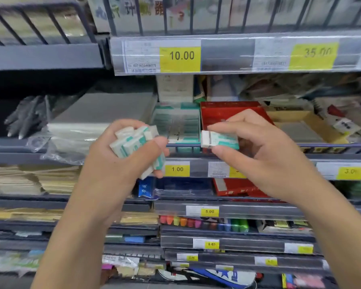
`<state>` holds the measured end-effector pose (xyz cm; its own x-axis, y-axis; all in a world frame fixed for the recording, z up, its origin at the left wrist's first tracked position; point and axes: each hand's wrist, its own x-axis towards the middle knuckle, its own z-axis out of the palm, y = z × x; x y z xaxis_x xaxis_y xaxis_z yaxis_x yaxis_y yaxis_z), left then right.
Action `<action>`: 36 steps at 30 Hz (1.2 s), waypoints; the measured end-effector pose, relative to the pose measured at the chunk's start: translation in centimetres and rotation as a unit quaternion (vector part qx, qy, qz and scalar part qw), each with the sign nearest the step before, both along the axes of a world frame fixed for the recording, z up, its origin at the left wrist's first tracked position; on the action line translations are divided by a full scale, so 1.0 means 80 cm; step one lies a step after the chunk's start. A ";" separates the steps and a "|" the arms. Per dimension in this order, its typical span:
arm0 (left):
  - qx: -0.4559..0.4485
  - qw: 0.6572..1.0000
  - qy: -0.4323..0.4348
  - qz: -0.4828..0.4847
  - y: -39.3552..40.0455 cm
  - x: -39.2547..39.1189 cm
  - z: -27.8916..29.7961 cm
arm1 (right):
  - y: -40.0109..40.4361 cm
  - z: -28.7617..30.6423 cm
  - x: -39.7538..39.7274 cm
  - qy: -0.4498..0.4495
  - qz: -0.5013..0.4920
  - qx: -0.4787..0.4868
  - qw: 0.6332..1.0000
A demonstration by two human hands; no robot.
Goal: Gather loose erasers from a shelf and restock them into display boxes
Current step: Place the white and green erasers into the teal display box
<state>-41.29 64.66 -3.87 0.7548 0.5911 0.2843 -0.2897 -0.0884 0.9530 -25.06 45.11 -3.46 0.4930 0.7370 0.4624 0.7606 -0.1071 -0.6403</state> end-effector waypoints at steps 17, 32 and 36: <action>-0.034 0.999 0.007 0.011 0.071 0.022 0.008 | 0.082 0.051 0.041 -0.094 -0.011 -0.224 0.970; -0.039 0.998 0.028 -0.045 0.102 0.029 -0.002 | 0.105 0.055 0.040 -0.101 0.005 -0.326 0.940; -0.037 0.998 0.032 -0.045 0.104 0.029 -0.003 | 0.109 0.056 0.041 -0.105 0.011 -0.372 0.922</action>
<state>-38.95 73.01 -4.10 0.8213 0.5372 0.1919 -0.2313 0.0060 0.9729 -21.80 53.80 1.04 0.4317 0.8974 -0.0910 0.8664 -0.4406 -0.2351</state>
